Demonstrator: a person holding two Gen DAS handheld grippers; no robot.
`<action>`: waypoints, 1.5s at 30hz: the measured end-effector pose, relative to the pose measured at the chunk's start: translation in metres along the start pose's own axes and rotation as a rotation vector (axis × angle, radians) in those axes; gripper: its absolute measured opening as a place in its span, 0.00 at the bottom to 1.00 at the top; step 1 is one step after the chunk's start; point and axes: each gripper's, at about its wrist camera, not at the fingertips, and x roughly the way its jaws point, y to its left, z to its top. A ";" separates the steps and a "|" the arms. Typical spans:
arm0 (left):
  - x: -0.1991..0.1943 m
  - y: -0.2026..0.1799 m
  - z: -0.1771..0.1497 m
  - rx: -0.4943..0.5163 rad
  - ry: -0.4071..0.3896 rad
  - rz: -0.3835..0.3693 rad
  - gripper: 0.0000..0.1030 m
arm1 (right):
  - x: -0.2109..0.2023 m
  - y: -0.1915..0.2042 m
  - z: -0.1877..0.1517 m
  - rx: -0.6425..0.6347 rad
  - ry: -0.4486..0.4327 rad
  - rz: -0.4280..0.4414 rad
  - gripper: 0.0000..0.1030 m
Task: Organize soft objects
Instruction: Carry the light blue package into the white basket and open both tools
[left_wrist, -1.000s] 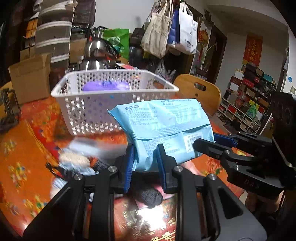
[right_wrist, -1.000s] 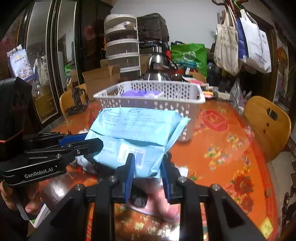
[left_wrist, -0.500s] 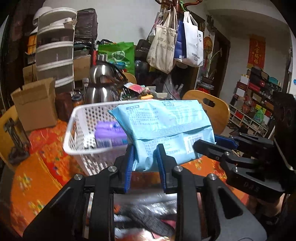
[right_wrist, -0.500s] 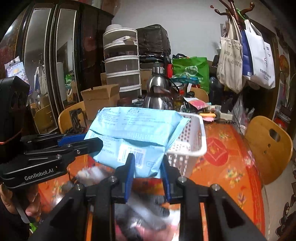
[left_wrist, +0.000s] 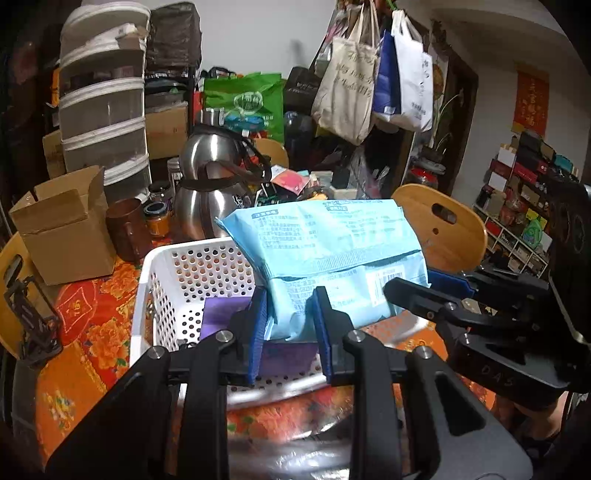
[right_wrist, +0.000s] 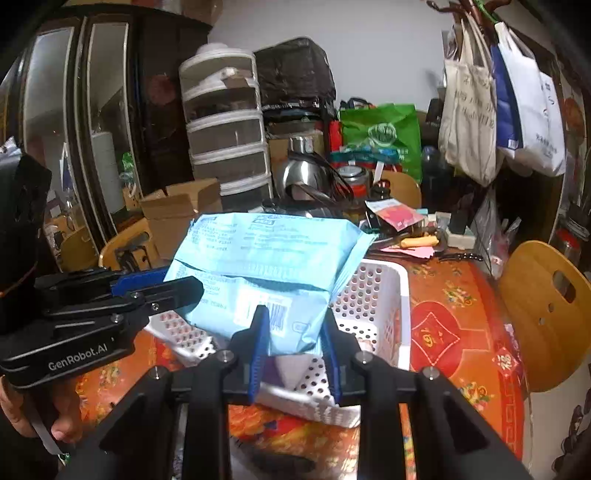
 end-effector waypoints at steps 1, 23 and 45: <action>0.010 0.003 0.005 -0.007 0.014 0.000 0.22 | 0.006 -0.003 0.002 0.006 0.006 0.002 0.25; 0.064 0.028 -0.003 -0.028 0.068 0.059 0.64 | 0.067 -0.017 0.003 -0.026 0.091 -0.103 0.59; 0.004 0.065 -0.093 -0.083 0.066 0.116 0.75 | 0.024 -0.016 -0.055 0.067 0.078 -0.088 0.66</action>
